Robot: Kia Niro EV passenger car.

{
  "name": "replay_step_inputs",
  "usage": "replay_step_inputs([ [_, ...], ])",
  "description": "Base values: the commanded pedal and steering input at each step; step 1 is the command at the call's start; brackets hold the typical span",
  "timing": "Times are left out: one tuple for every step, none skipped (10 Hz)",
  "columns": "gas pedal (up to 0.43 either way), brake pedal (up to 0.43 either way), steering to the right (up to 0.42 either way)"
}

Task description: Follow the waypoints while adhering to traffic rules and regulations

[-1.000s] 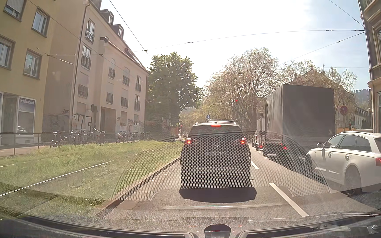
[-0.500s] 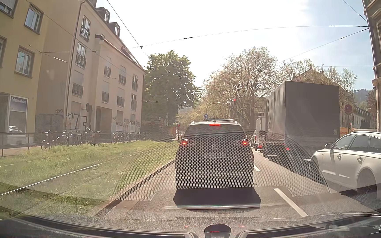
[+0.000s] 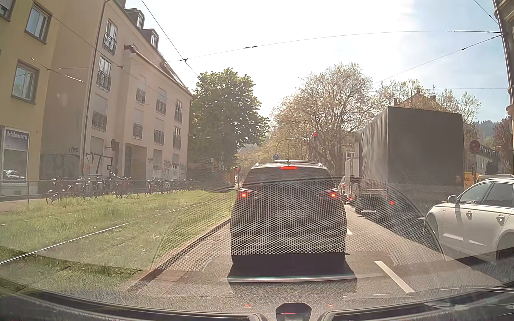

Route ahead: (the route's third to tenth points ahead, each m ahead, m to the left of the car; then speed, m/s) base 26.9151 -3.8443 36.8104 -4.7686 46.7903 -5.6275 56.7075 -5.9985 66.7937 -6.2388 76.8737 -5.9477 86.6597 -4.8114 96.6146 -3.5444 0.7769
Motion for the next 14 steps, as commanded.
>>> replay_step_inputs([
  [0.000, 0.159, 0.053],
  [0.000, 0.165, 0.052],
  [0.000, 0.159, 0.053],
  [0.000, 0.165, 0.053],
  [0.000, 0.165, 0.052],
  [0.000, 0.165, 0.052],
  [0.000, 0.165, 0.052],
  [0.000, 0.171, 0.052],
  [0.000, 0.171, 0.052],
  [0.000, 0.171, 0.052],
  [0.000, 0.171, 0.052],
  [0.000, 0.165, 0.052],
  [0.000, 0.165, 0.052],
  [0.000, 0.171, 0.052],
])
